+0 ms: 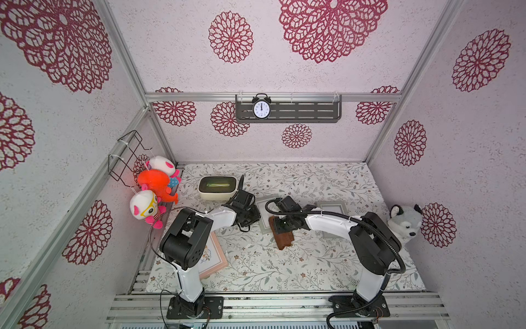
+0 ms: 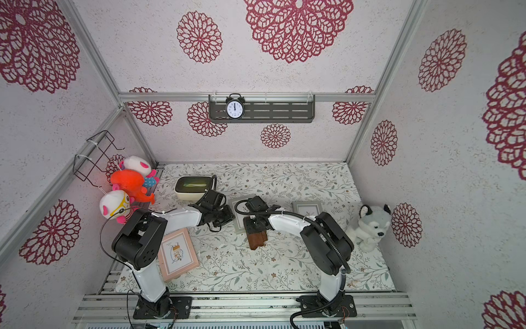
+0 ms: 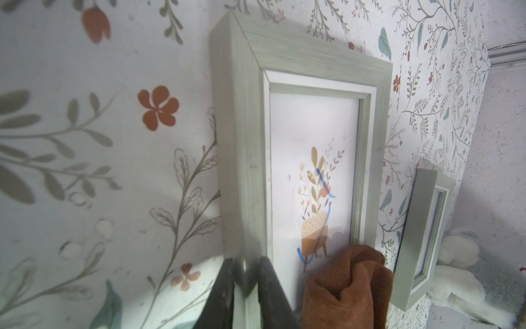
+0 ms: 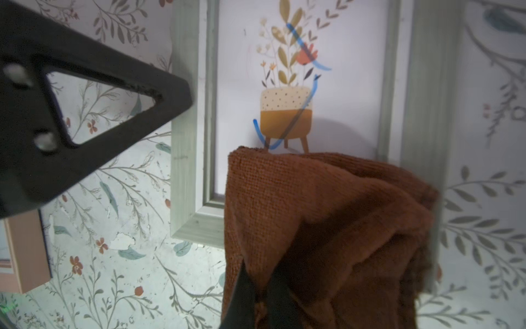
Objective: Wipe the picture frame with a cloth
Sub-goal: Wipe the dirt from the picture frame.
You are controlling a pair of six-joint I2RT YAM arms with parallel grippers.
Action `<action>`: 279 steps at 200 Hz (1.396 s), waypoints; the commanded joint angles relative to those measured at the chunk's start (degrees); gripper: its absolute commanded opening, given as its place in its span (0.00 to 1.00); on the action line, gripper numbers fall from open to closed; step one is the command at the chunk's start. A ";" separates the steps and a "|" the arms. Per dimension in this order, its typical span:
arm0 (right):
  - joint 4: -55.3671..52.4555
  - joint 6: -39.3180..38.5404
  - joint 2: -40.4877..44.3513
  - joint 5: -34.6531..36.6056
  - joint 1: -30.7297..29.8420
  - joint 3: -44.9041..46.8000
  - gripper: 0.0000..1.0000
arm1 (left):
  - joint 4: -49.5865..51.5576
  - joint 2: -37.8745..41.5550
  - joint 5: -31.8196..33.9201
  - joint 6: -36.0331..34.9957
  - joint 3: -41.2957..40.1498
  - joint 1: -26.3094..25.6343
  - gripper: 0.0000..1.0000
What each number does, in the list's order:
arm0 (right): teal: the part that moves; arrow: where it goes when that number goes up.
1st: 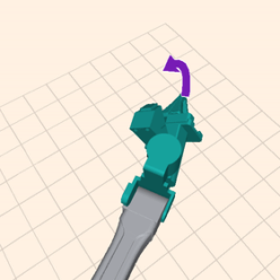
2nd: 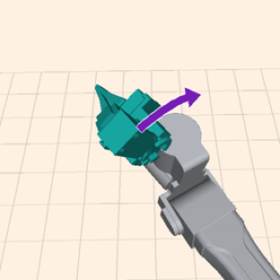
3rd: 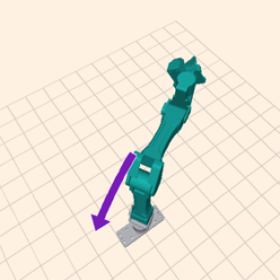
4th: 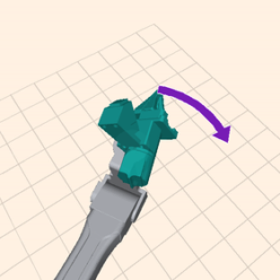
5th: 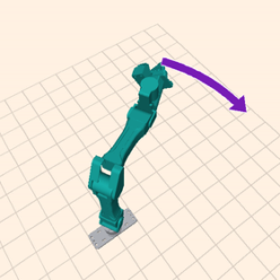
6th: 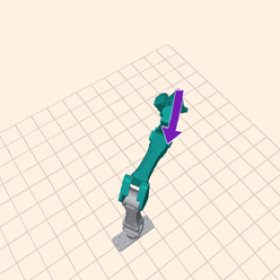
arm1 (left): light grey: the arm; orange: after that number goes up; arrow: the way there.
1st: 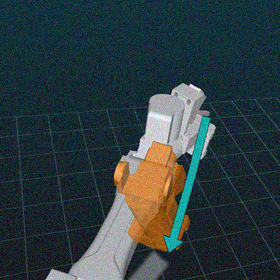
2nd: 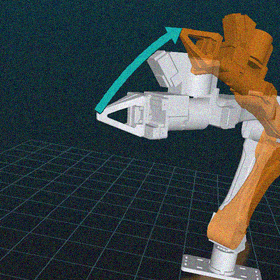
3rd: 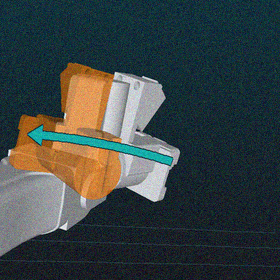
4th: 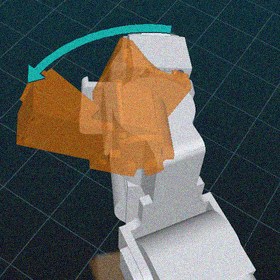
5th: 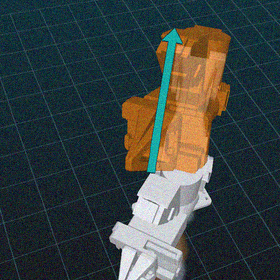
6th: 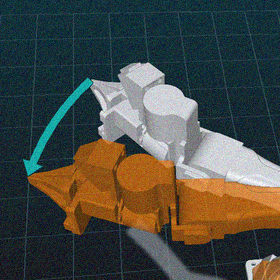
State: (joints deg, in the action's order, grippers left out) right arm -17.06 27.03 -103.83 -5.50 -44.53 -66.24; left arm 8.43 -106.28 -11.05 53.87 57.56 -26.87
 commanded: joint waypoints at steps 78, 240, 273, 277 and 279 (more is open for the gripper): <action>-2.94 0.62 2.50 6.51 1.89 1.73 0.00 | 7.96 -5.52 3.38 0.67 -3.73 -0.65 0.17; -3.34 2.96 -2.51 1.33 -2.51 -6.33 0.00 | 8.85 -7.89 3.40 0.44 -2.50 -0.77 0.16; -3.64 2.57 -3.09 2.57 -1.91 -6.05 0.00 | 9.22 -7.89 3.47 0.27 -2.32 -0.74 0.16; -3.98 2.43 -2.74 3.28 -1.05 -5.50 0.00 | 9.21 -7.89 3.47 0.20 -2.28 -0.79 0.16; -4.18 2.36 -2.51 3.62 -0.55 -5.16 0.00 | 9.23 -8.02 3.46 0.19 -2.28 -0.76 0.17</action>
State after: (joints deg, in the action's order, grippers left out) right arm -19.00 29.54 -107.59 -4.10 -48.18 -72.18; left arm 6.85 -107.77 -11.40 54.28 58.52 -26.87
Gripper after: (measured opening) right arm 0.071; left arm 0.167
